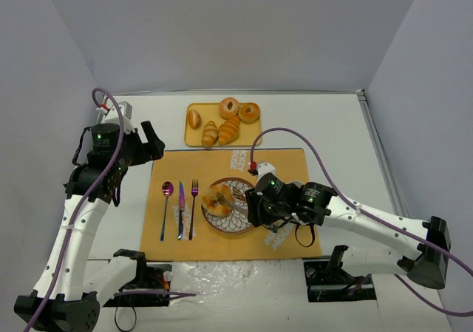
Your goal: Place the bread
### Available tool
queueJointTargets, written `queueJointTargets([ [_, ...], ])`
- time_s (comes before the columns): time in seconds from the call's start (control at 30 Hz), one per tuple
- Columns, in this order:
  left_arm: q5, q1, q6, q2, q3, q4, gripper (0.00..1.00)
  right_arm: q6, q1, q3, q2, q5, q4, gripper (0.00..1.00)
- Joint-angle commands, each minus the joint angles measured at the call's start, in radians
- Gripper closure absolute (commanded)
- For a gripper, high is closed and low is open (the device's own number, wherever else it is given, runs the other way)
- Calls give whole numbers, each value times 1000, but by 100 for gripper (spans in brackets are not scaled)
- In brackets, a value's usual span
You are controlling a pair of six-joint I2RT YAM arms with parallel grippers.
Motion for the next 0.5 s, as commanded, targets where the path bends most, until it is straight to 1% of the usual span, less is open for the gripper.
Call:
queueJointTargets([
  [0.0, 10, 6, -12, -1, 13, 68, 23, 8, 10, 63, -34, 43, -3, 57],
  [0.27, 11, 6, -12, 1, 13, 69, 23, 10, 11, 95, -43, 65, -24, 57],
  [0.47, 12, 6, -12, -2, 13, 68, 23, 5, 10, 173, -37, 153, -41, 55],
])
